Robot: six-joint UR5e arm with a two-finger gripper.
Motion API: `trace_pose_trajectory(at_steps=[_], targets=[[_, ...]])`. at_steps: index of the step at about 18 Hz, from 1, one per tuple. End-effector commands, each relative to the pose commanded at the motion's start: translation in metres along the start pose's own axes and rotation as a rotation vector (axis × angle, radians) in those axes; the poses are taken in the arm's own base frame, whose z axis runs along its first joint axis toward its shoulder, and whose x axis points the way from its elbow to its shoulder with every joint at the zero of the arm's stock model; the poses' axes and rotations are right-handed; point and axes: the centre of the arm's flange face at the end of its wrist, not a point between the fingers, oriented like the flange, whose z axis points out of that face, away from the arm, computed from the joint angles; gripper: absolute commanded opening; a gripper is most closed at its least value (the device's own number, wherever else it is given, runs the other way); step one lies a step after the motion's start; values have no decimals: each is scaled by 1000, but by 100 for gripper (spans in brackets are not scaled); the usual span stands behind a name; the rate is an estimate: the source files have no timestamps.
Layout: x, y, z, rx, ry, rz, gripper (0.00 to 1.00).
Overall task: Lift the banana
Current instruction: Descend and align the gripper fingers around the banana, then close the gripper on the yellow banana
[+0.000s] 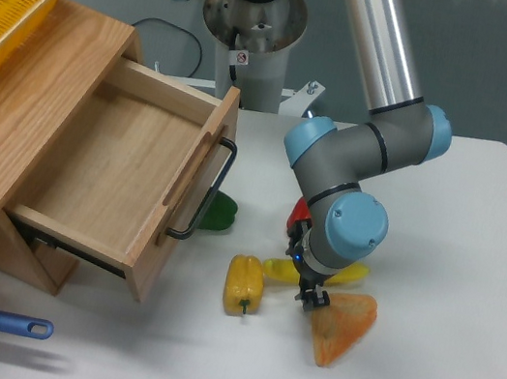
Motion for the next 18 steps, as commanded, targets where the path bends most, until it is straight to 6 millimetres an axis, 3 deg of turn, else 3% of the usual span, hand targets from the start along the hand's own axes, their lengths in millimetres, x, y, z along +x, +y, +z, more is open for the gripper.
trace_pose_trajectory(at_steps=[5, 9, 18], targets=[[-1, 0, -1, 0, -3, 0, 54], [-10, -1, -18, -9, -37, 3, 53], [-14, -11, -25, -16, -51, 9, 49]])
